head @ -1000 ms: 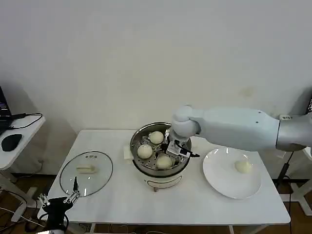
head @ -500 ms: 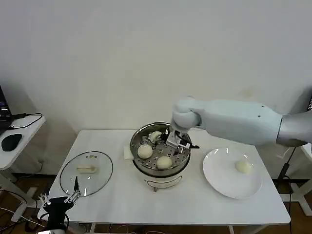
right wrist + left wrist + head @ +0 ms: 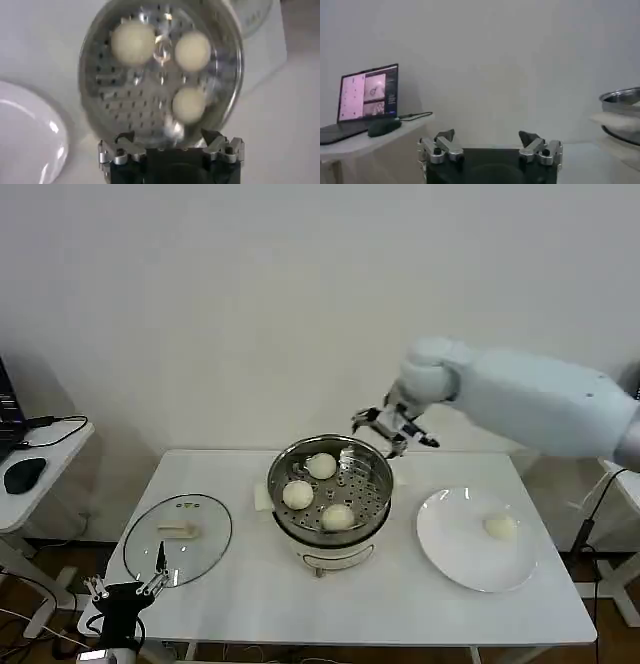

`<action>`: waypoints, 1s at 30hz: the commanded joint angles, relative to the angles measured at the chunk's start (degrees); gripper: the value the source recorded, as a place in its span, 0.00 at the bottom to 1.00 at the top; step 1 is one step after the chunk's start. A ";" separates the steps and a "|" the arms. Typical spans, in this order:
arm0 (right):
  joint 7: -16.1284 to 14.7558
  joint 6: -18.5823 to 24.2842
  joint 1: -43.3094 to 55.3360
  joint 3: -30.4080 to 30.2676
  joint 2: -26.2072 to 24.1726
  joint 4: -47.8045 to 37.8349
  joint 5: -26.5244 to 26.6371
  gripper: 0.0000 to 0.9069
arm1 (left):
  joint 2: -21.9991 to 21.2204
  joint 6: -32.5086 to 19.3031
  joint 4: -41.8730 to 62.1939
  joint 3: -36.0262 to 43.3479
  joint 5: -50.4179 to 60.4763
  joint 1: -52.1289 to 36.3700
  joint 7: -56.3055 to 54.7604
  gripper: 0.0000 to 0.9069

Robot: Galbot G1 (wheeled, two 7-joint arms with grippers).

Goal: Take steamed baozi put them in steamer then cover it.

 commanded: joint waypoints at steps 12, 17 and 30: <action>-2.84 -4.97 -18.31 12.32 -31.26 1.68 -7.80 1.00 | 1.85 -0.13 1.78 2.08 0.08 -1.67 0.32 1.00; -2.10 -6.17 -29.39 21.52 -30.42 -1.85 -8.62 1.00 | 1.63 -0.18 1.25 1.83 0.53 -0.69 0.30 1.00; -1.09 -6.75 -40.99 29.16 -19.65 -14.18 -11.82 1.00 | 1.33 -0.06 0.05 0.69 0.94 1.08 0.21 1.00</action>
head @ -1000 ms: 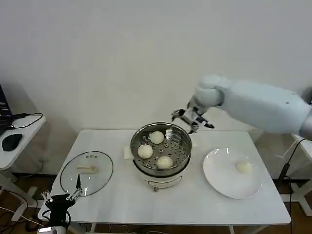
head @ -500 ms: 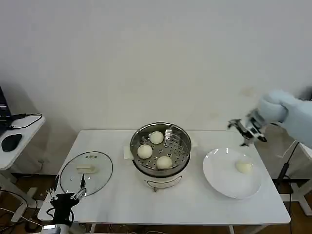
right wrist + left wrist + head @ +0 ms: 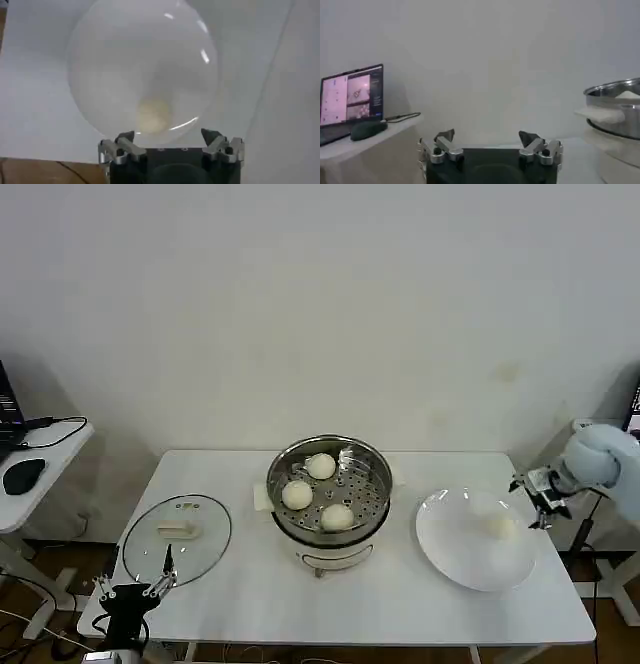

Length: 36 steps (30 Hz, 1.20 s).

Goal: Take steamed baozi put them in steamer then cover it.

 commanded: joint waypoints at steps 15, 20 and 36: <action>0.05 0.07 -8.70 7.07 13.14 -16.18 -3.00 1.00 | -0.10 0.04 0.39 -0.90 -0.19 0.47 -0.13 1.00; 0.22 0.19 -8.72 7.48 14.10 -18.00 -3.99 1.00 | -0.14 -0.05 0.88 -0.95 -0.23 0.38 -0.12 1.00; 0.43 0.04 -8.69 8.61 15.18 -20.46 -5.83 0.76 | -0.45 -0.23 0.85 -1.04 -0.23 0.55 -0.17 1.00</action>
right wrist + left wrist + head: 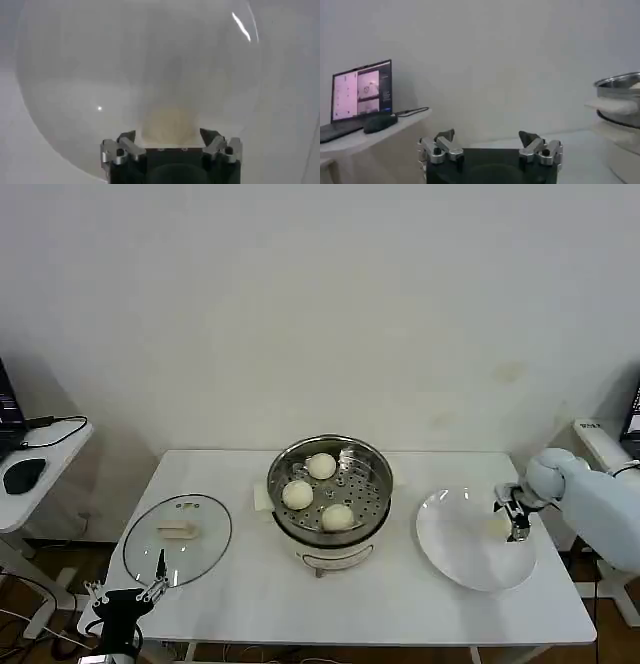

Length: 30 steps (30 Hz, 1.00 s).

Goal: Take steamed baozi put them in steamer then cover it.

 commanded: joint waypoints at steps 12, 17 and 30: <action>-0.10 -0.18 -0.56 1.26 0.30 -0.34 -0.20 0.64 | -0.34 -0.02 -0.70 0.07 0.19 0.47 -0.03 1.00; -0.08 -0.72 1.25 0.64 -1.73 2.49 1.37 0.63 | -0.33 -0.07 -0.83 0.06 0.20 0.60 -0.04 1.00; -0.18 -7.39 22.74 -11.64 -10.50 26.87 13.13 0.64 | 0.23 0.18 -0.62 0.63 0.44 -0.65 -0.05 1.00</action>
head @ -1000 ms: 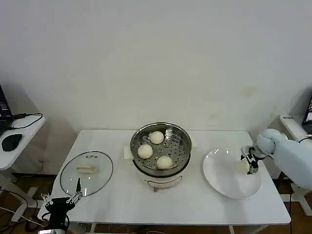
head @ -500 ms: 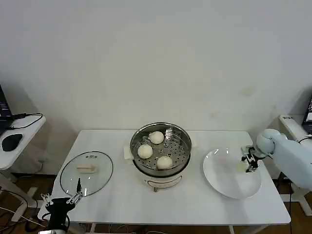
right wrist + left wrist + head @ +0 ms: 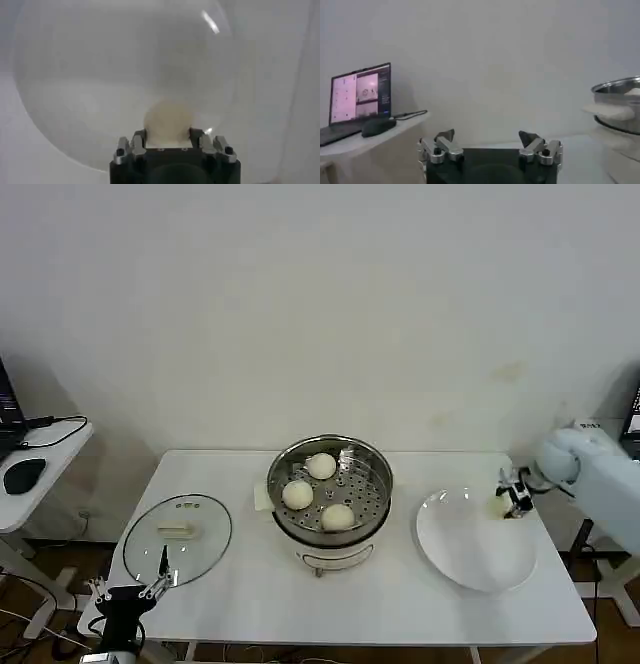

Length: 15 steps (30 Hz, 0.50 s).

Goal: Take steamed baozi put them in steamer then cover it.

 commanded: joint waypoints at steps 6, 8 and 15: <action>1.57 -8.22 27.93 -17.79 -1.08 20.39 14.43 0.64 | 0.36 0.15 -0.13 0.13 0.09 -0.39 0.02 1.00; 2.29 -9.47 30.27 -19.96 0.75 21.73 16.34 0.64 | 0.41 0.18 -0.18 0.10 0.11 -0.47 -0.01 1.00; 6.44 -16.70 34.51 -25.04 10.07 25.18 26.54 0.64 | 0.57 0.17 -0.09 0.17 0.31 -0.85 0.02 1.00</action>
